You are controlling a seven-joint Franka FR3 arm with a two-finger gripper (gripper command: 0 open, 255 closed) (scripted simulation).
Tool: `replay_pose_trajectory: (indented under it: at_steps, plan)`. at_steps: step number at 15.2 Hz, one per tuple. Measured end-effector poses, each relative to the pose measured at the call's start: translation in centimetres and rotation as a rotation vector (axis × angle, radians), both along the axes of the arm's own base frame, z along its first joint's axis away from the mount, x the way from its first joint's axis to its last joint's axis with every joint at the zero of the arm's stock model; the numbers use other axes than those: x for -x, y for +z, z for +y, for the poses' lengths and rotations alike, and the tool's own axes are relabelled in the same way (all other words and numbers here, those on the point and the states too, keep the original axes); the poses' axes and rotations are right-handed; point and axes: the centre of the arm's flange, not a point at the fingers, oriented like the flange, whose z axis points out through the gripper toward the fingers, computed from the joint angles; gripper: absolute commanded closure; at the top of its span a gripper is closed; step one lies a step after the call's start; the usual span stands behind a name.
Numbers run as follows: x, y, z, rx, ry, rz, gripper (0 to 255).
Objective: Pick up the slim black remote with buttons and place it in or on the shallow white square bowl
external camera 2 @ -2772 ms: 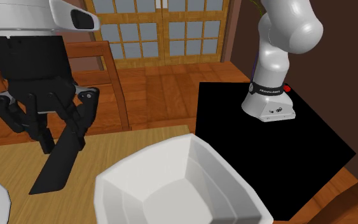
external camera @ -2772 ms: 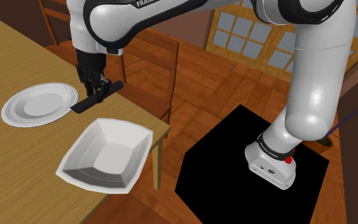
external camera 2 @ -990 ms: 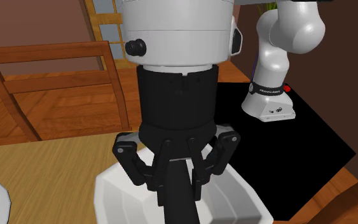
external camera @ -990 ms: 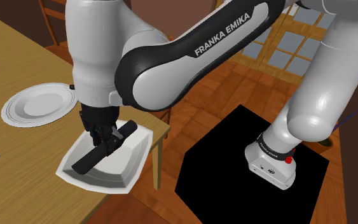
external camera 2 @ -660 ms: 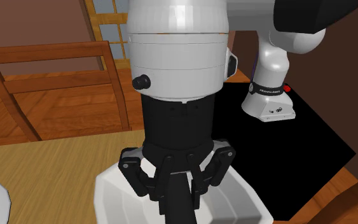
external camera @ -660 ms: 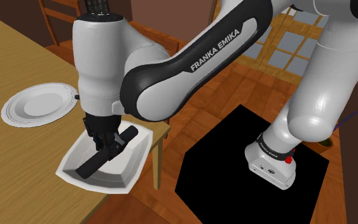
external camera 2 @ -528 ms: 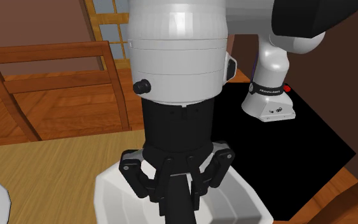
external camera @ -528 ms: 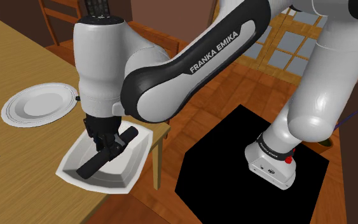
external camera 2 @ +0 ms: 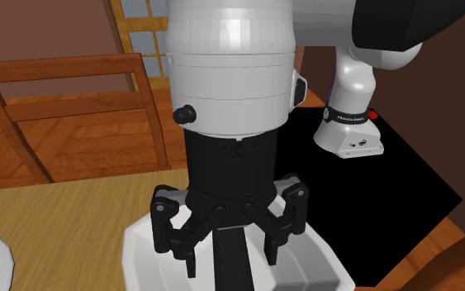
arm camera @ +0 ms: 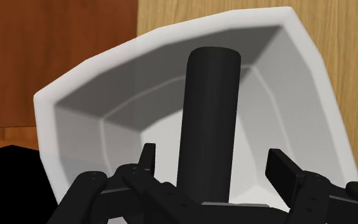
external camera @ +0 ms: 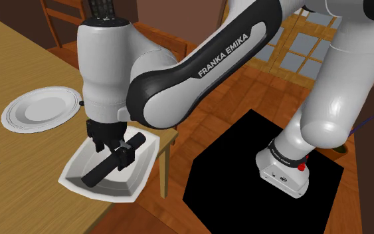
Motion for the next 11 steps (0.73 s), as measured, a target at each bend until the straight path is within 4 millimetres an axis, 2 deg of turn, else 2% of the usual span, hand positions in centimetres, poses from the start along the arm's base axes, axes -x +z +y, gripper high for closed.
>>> replay_pose_trajectory:
  at_steps: [3, 8, 11]
  plan:
    - [0.0, 0.0, 0.0, 0.0, 0.0, 0.0, 0]
    - [-0.2, 4.5, -0.9, -0.001, -0.001, -0.001, 0]
    - [-0.1, 4.8, -1.1, 0.0, 0.0, 0.0, 0]
